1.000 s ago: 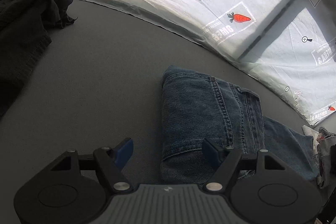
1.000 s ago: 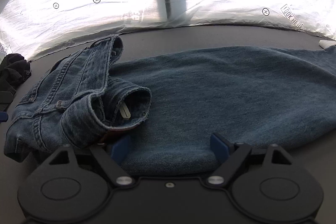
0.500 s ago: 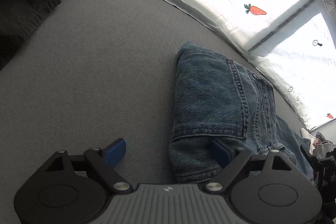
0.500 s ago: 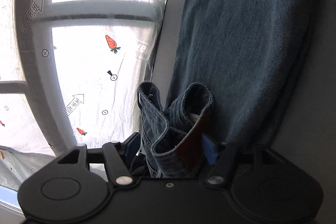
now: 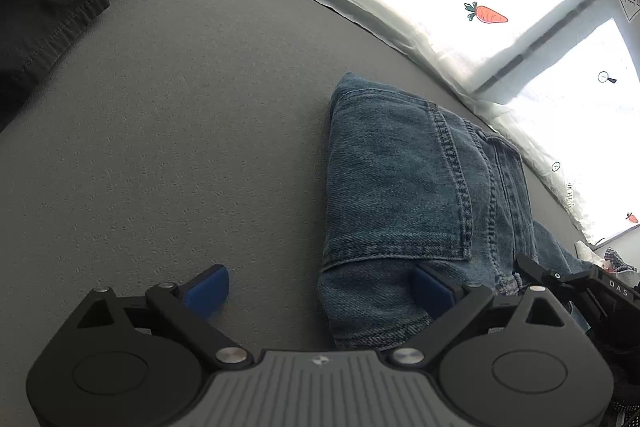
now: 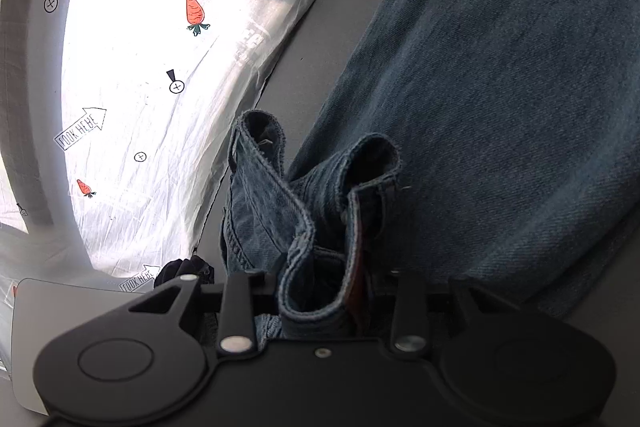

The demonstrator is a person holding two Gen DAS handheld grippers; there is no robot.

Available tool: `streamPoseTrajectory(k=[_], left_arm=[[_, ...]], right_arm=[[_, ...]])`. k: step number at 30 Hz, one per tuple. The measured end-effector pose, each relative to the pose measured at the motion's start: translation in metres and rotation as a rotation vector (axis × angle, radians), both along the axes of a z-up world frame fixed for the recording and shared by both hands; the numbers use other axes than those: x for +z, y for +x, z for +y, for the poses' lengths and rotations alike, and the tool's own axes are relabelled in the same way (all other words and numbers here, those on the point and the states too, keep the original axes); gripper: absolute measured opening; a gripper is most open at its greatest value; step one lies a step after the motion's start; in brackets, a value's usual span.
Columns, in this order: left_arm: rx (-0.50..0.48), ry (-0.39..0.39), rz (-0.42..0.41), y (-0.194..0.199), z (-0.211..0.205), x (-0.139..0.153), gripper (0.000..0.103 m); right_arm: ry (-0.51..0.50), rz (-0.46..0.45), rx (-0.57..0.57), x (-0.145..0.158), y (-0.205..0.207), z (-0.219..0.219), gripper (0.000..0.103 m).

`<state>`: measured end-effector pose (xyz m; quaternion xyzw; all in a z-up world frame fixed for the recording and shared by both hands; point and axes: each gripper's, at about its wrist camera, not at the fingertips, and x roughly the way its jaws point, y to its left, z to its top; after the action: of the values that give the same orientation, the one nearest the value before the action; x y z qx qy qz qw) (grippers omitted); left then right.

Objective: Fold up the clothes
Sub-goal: 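Grasp the leg hems with the right gripper and fold them onto the waistband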

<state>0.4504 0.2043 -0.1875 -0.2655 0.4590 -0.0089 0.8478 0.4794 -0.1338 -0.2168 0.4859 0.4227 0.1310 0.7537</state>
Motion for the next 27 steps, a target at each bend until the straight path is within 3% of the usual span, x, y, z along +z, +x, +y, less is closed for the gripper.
streamPoseTrajectory(k=[3,7,17,19,23,26,27], left_arm=[[0.023,0.044,-0.017,-0.005,-0.006,0.012,0.097],[0.04,0.107,-0.059,-0.013,-0.022,0.031,0.096],[0.044,0.204,-0.092,-0.015,-0.082,0.05,0.096],[0.031,0.22,-0.075,-0.013,-0.096,0.046,0.096],[0.0,0.264,-0.028,-0.019,-0.121,0.033,0.096],[-0.01,0.292,0.0,-0.028,-0.129,0.025,0.097],[-0.009,0.299,0.008,-0.031,-0.131,0.023,0.097]], right_arm=[[0.034,-0.051,-0.016,0.012,-0.002,-0.007,0.02],[0.054,-0.112,-0.037,0.037,0.004,-0.027,0.017],[-0.102,-0.3,-0.053,0.101,0.022,-0.135,0.015],[-0.16,-0.291,-0.049,0.101,0.024,-0.156,0.016],[-0.457,-0.156,-0.008,0.066,0.032,-0.185,0.018],[-0.57,-0.087,0.042,0.025,0.028,-0.188,0.027],[-0.602,-0.086,0.048,0.016,0.023,-0.188,0.038]])
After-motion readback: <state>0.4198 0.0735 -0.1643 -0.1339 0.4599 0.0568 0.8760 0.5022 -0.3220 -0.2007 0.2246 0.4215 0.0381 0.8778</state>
